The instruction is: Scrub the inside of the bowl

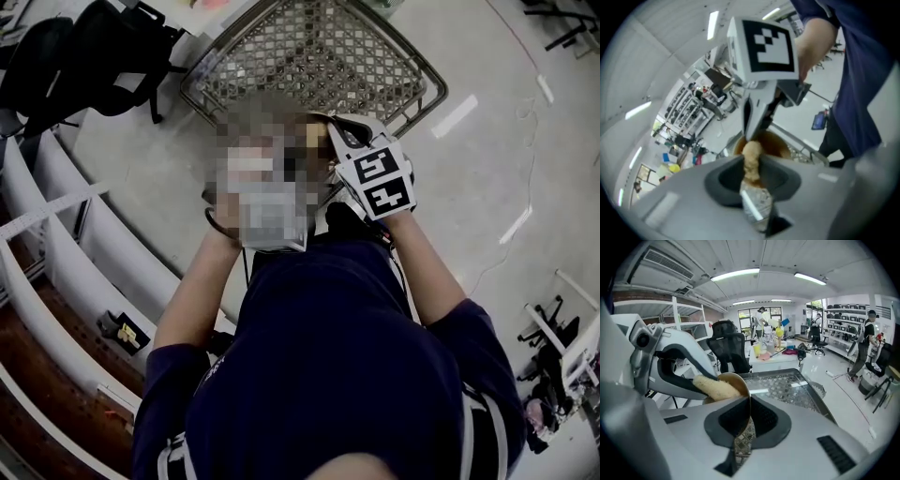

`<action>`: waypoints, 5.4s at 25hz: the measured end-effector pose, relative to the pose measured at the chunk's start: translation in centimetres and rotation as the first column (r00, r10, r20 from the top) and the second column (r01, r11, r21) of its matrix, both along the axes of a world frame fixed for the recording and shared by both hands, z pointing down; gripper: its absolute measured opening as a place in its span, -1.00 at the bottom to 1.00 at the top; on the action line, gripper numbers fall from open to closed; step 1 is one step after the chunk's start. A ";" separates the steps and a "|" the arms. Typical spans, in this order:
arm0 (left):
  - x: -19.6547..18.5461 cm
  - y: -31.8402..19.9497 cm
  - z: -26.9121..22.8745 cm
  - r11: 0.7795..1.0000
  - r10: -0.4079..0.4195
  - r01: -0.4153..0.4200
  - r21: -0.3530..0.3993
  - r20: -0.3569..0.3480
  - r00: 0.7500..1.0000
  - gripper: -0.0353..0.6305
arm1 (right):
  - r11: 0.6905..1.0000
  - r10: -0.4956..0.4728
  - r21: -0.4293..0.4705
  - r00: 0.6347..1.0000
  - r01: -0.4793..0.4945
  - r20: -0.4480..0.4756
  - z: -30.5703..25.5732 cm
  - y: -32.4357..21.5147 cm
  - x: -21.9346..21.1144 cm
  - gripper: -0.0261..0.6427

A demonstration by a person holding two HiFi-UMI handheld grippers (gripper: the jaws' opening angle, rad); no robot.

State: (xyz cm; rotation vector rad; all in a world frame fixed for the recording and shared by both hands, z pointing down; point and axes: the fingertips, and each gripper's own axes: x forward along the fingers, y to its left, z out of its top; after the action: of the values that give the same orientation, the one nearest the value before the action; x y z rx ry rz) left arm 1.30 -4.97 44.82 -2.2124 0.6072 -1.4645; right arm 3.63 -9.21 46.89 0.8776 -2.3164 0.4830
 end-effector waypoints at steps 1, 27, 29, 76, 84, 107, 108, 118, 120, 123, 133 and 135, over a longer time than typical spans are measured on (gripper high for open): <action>0.0 -0.5 -0.3 1.000 -0.013 0.013 0.020 0.015 1.000 -0.64 | 1.000 0.003 0.002 1.000 -0.003 -0.001 0.0 0.0 0.3 -0.88; -0.9 -2.2 -0.8 0.988 -0.154 0.153 0.012 0.096 0.983 -0.65 | 0.994 0.021 0.105 1.000 -0.018 -0.023 -2.0 -2.9 2.0 -0.88; -0.5 -1.3 0.0 0.990 -0.134 0.137 -0.025 0.101 0.986 -0.65 | 0.994 0.024 0.112 0.999 -0.021 -0.026 -2.1 -3.3 2.1 -0.88; -6.7 -2.8 -5.0 0.982 -0.095 0.102 0.161 -0.056 0.994 -0.65 | 0.977 0.035 0.213 0.978 0.009 -0.206 -5.6 -2.1 -3.8 -0.88; -7.5 -1.7 -3.6 0.990 -0.094 0.102 0.100 -0.076 0.993 -0.65 | 0.977 0.023 0.214 0.975 0.025 -0.219 -5.4 -1.7 -4.5 -0.88; -5.4 0.9 -2.5 0.993 -0.118 0.111 -0.049 -0.173 0.978 -0.65 | 0.966 0.045 0.257 0.987 -0.004 -0.153 -6.7 -1.7 -4.9 -0.88; -6.1 0.6 -2.2 0.992 -0.127 0.122 -0.042 -0.150 0.980 -0.65 | 0.968 0.051 0.252 0.987 -0.010 -0.156 -6.4 -1.9 -4.4 -0.88; -4.1 1.2 -2.4 0.999 -0.047 0.044 -0.024 -0.135 0.990 -0.65 | 0.973 0.039 0.232 0.990 -0.007 -0.134 -6.1 -2.0 -4.9 -0.88; -3.9 0.5 -2.3 0.999 -0.051 0.049 -0.017 -0.130 0.990 -0.65 | 0.973 0.048 0.229 0.989 -0.015 -0.138 -5.9 -2.5 -4.1 -0.88; -5.6 -0.4 -1.6 0.996 -0.087 0.085 -0.019 -0.108 0.990 -0.65 | 0.974 0.070 0.223 0.988 -0.037 -0.140 -5.5 -2.9 -3.1 -0.88; -3.4 0.2 -2.5 0.999 -0.021 0.017 -0.034 -0.130 0.991 -0.65 | 0.974 0.055 0.225 0.991 -0.026 -0.123 -6.2 -2.9 -4.4 -0.88; -3.7 0.0 -2.8 1.000 -0.017 0.014 -0.022 -0.119 0.993 -0.65 | 0.973 0.064 0.230 0.990 -0.034 -0.125 -6.3 -3.2 -3.8 -0.88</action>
State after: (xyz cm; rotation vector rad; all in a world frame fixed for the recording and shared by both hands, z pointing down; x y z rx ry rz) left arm -2.45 -5.00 42.06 -2.3291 0.6519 -1.3593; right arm -0.16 -12.39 40.64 1.0445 -2.2619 0.1753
